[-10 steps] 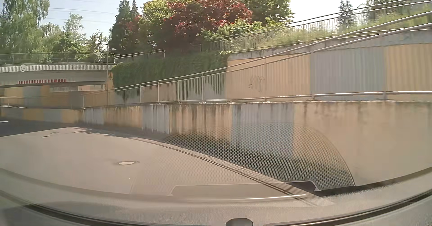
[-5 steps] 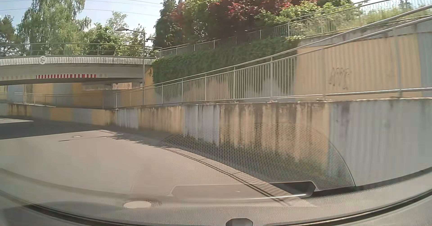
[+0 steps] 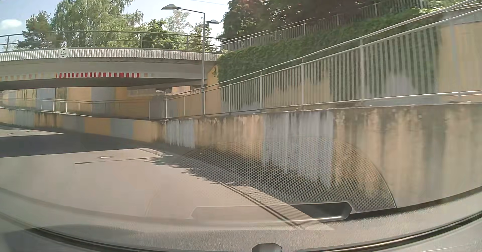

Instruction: Follow the waypoints while adhering to traffic rules and regulations

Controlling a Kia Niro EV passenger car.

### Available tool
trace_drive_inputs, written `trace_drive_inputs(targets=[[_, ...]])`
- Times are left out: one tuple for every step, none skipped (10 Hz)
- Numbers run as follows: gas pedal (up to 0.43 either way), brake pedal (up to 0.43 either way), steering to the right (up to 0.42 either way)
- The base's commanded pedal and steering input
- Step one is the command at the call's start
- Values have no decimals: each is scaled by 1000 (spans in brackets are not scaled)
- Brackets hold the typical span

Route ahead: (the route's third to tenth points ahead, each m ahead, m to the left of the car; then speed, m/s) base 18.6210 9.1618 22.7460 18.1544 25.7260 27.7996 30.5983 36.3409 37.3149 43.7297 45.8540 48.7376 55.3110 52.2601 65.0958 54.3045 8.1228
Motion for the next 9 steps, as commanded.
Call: trace_drive_inputs(targets=[[0, 0, -193], [0, 0, -193], [0, 0, -193], [0, 0, -193], [0, 0, -201], [0, 0, -213], [0, 0, -223], [0, 0, -227], [0, 0, -227]])
